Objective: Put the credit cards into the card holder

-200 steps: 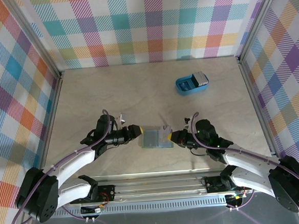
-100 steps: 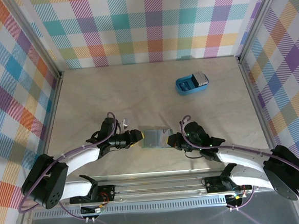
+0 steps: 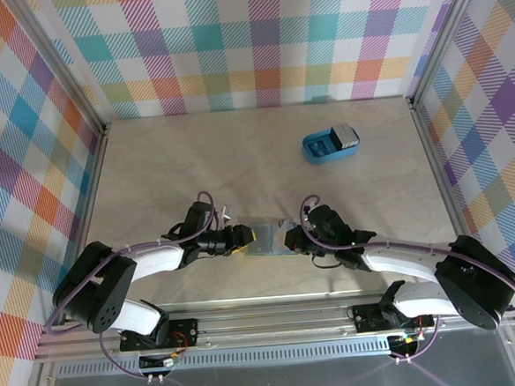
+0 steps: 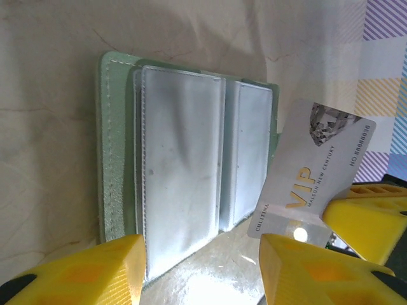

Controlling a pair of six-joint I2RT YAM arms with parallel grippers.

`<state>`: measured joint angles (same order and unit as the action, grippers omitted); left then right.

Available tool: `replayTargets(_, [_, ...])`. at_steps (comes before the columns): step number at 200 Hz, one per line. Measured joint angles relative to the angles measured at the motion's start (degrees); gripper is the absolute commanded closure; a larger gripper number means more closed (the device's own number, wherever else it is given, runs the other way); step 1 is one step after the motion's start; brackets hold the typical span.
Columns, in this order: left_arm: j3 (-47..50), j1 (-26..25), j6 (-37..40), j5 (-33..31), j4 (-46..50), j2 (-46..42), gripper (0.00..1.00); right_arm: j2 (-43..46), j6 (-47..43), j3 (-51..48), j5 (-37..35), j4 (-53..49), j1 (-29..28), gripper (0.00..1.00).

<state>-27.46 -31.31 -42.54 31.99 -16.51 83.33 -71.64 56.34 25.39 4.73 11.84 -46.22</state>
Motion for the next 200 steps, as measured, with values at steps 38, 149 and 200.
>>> replayTargets(38, [-0.13, -0.59, 0.00, -0.94, -0.20, 1.46, 0.52, -2.56, -0.79, 1.70, 0.20, 0.09, 0.00, 1.00])
replayTargets(149, [-0.31, -2.62, -0.04, -5.35, 0.83, 0.96, 0.53, -6.27, -5.70, 2.21, 1.73, 0.13, 0.57, 1.00])
replayTargets(200, [-1.66, -3.19, -0.04, -7.41, 3.76, 0.48, 0.54, -7.45, -6.03, 2.62, 3.37, 0.72, 0.90, 1.00])
